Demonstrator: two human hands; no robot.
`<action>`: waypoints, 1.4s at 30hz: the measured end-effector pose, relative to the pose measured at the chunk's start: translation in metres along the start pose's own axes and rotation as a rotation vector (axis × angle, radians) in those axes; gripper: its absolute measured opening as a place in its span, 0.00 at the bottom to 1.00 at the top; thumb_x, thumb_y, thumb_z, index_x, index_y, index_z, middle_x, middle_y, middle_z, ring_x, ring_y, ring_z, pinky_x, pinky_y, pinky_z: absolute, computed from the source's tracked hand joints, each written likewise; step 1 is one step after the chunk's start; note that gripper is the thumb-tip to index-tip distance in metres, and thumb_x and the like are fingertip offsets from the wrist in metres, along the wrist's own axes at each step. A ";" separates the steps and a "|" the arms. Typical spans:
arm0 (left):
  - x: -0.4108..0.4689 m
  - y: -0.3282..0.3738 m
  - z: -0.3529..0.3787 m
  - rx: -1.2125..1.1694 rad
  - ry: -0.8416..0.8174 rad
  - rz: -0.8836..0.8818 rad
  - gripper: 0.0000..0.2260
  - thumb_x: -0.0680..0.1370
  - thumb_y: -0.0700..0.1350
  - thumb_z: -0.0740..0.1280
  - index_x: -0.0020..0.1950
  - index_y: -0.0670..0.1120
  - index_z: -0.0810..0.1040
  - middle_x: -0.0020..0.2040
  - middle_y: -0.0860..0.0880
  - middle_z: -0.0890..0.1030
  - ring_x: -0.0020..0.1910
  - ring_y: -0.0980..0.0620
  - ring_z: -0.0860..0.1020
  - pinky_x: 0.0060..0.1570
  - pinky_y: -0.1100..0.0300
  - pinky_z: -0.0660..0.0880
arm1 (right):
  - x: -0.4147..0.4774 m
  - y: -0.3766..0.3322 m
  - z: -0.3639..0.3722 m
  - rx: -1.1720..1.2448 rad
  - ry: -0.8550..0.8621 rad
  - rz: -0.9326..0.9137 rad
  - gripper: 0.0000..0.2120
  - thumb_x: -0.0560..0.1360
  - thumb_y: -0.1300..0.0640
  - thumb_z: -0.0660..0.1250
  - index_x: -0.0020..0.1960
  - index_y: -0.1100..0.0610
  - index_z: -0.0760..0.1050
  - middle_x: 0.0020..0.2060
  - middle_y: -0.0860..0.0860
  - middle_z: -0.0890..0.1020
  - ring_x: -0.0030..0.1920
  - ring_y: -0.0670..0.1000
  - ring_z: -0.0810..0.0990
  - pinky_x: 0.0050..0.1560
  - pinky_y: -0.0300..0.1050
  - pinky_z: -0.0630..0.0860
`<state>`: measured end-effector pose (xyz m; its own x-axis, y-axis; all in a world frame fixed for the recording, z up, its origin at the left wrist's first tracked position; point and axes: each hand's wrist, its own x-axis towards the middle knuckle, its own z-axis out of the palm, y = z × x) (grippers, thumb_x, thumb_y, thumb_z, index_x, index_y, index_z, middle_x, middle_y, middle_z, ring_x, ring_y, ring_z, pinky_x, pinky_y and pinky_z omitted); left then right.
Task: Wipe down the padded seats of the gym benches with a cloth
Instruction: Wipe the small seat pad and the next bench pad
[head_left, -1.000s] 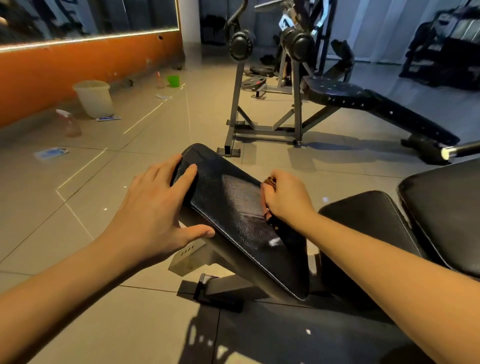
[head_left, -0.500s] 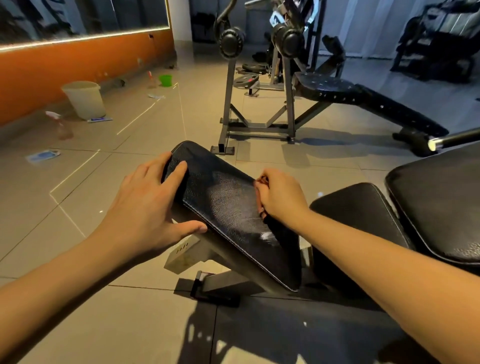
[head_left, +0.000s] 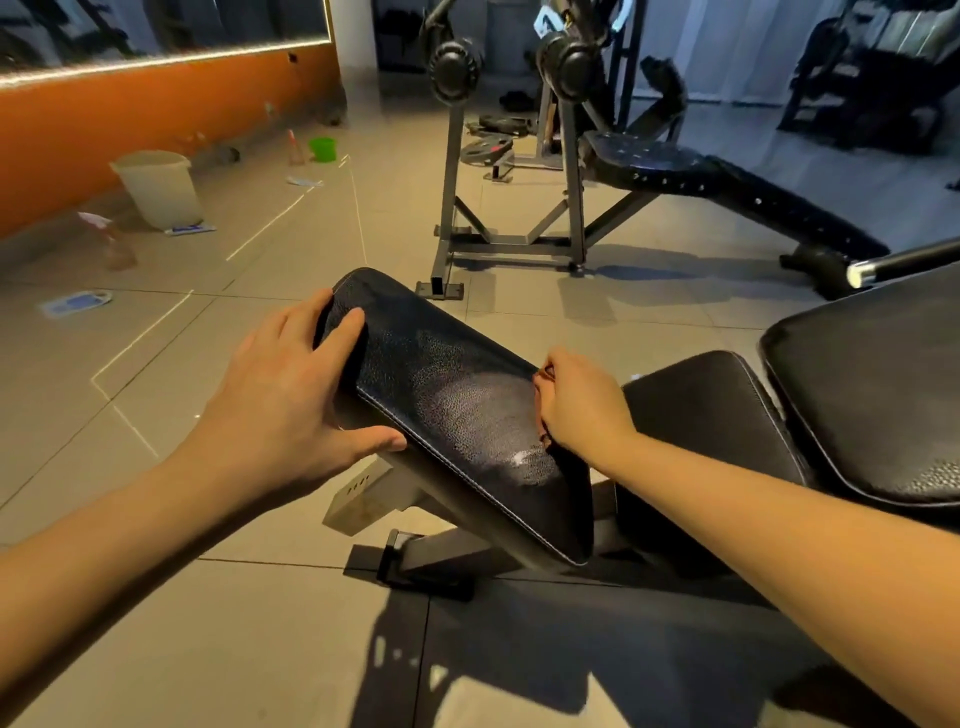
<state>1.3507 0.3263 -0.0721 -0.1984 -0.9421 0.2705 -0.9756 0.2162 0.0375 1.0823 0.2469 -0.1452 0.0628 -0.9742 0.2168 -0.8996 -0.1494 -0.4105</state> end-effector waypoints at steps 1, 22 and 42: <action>0.000 -0.001 0.001 0.004 -0.004 -0.001 0.55 0.62 0.77 0.57 0.80 0.45 0.62 0.79 0.39 0.61 0.75 0.36 0.63 0.72 0.37 0.65 | -0.008 0.001 0.000 -0.011 -0.005 0.038 0.06 0.84 0.54 0.59 0.48 0.54 0.68 0.44 0.52 0.77 0.48 0.58 0.79 0.45 0.51 0.72; 0.001 0.006 -0.009 -0.032 -0.047 -0.048 0.56 0.60 0.76 0.58 0.82 0.48 0.57 0.81 0.43 0.56 0.79 0.41 0.56 0.77 0.42 0.59 | -0.047 0.000 0.000 0.140 -0.023 -0.177 0.06 0.84 0.53 0.60 0.49 0.53 0.71 0.42 0.50 0.79 0.44 0.54 0.78 0.43 0.52 0.73; 0.000 0.005 -0.005 -0.035 -0.036 -0.038 0.57 0.59 0.77 0.56 0.82 0.47 0.58 0.81 0.41 0.57 0.78 0.38 0.57 0.76 0.40 0.59 | -0.057 -0.066 -0.007 0.314 -0.020 -0.366 0.03 0.82 0.54 0.65 0.54 0.52 0.75 0.48 0.47 0.80 0.48 0.47 0.78 0.48 0.41 0.76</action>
<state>1.3463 0.3284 -0.0670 -0.1654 -0.9582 0.2333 -0.9788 0.1885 0.0804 1.1347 0.3130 -0.1240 0.3621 -0.8506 0.3812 -0.6430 -0.5240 -0.5585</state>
